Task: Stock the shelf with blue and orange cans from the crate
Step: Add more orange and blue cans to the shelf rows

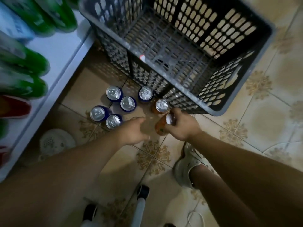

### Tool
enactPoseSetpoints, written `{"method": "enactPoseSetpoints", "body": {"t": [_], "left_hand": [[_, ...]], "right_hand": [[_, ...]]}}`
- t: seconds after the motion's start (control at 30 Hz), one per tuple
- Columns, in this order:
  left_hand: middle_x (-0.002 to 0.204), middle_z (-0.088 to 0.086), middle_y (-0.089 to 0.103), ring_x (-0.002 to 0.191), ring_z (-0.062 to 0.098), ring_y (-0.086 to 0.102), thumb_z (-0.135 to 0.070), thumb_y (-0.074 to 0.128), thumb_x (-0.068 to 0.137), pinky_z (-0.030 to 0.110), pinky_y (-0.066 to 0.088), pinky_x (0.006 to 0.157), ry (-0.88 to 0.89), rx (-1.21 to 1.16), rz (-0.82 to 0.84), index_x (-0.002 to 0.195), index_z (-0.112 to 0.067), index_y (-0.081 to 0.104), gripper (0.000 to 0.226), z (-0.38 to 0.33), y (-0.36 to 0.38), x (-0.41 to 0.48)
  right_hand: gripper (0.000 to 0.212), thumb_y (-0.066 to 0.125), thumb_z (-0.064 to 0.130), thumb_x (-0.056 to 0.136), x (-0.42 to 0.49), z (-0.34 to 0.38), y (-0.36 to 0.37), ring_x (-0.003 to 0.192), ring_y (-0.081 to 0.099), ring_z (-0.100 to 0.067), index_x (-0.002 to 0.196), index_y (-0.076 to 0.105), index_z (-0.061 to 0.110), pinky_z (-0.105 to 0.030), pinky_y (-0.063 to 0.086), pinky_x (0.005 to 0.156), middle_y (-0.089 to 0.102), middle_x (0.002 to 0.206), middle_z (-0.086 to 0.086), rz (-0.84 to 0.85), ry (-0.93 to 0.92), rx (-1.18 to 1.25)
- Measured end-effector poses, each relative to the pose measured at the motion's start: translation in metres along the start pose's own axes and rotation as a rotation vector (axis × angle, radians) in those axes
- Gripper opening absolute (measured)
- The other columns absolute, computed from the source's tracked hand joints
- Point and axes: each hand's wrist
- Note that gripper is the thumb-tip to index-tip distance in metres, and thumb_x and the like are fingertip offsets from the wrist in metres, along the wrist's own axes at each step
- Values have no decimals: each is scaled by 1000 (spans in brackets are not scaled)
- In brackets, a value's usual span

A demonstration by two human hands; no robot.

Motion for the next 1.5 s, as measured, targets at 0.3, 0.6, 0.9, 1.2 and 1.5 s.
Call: {"method": "enactPoseSetpoints", "body": {"t": [0.3, 0.6, 0.9, 1.2, 1.5], "left_hand": [[133, 2, 51, 118, 13, 52, -8, 81, 71, 23, 42, 96, 180, -496, -224, 147, -20, 27, 93, -65, -75, -133], [127, -7, 54, 111, 10, 57, -18, 85, 68, 29, 47, 97, 433, -498, -688, 144, -26, 31, 93, -99, -198, -327], [109, -14, 63, 91, -9, 62, -15, 83, 70, 15, 52, 82, 501, -466, -1069, 129, -26, 44, 71, -83, -238, -483], [150, 1, 37, 134, 19, 38, -55, 60, 85, 32, 34, 106, -148, 9, -1350, 145, -21, 36, 73, 17, -223, -594], [161, -5, -2, 148, 21, -4, -79, 10, 83, 57, -2, 115, -736, 135, -1137, 151, -39, 5, 79, 101, -189, -629]], "right_hand": [[66, 63, 34, 79, -112, 114, -114, 100, 50, 1, 141, 40, 28, -8, 44, 78, 47, 125, 9, -278, -228, 684], [19, 67, 40, 82, -220, 280, -231, 77, 65, 3, 95, 62, 27, -20, 50, 67, 67, 91, 10, -454, -567, 1109], [35, 71, 53, 74, -327, 414, -275, 83, 68, -14, 92, 62, 25, -39, 58, 77, 69, 89, 3, -343, -908, 938], [41, 71, 49, 79, -379, 502, -246, 95, 64, -15, 107, 59, 23, -37, 55, 82, 66, 98, 7, -211, -1077, 695], [63, 71, 44, 81, -367, 550, -211, 112, 59, -24, 135, 48, 20, -45, 51, 96, 60, 125, -3, -222, -1104, 562]]}}
Point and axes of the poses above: each hand's wrist, its own x-axis towards the middle knuckle, its own y-axis out of the palm, z = x × y
